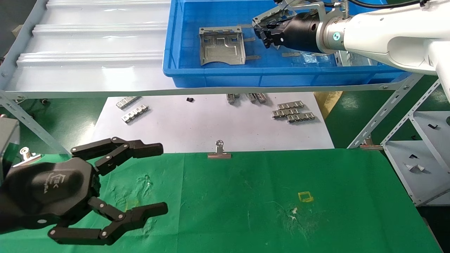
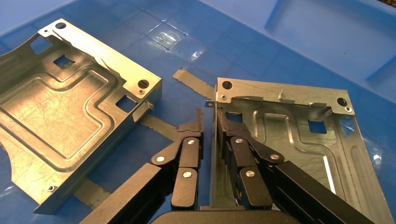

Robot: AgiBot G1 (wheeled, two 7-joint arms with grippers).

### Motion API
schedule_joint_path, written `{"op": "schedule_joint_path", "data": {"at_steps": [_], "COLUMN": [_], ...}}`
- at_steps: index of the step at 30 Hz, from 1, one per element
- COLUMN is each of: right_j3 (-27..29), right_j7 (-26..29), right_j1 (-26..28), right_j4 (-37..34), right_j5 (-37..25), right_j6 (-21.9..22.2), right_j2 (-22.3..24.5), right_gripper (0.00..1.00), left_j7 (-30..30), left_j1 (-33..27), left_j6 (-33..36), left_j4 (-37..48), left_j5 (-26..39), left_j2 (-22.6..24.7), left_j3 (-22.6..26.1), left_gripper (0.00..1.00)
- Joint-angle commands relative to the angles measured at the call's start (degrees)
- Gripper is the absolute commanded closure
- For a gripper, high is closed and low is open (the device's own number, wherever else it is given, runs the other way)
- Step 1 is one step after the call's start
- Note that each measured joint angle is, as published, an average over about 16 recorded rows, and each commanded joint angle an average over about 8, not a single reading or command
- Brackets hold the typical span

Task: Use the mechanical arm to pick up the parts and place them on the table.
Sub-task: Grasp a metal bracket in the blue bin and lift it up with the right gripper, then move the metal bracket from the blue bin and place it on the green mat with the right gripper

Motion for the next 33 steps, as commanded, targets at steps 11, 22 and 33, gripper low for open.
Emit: {"op": "schedule_joint_path", "data": {"at_steps": [11,22,33], "right_j3": [1.03,2.05,1.58], "right_j7": [-3.18,-11.41,-16.41], "right_j1": [3.61,8.71,8.81], "right_j4": [1.59,5.19,14.33], "right_j5": [3.04,5.84,7.8], "right_j6": [-5.23,-25.02,-45.98], "right_j2": [1.63,8.16,18.46], "right_gripper": [1.0,1.0,1.0], "left_j7": [0.0,0.0,0.0], "left_j1": [0.0,0.0,0.0], "left_j6": [0.0,0.0,0.0], "left_j4": [0.0,0.0,0.0], "left_j5": [0.0,0.0,-0.01], "left_j2": [0.0,0.0,0.0], "left_j3": [0.0,0.01,0.01], "left_gripper": [0.0,0.0,0.0]}}
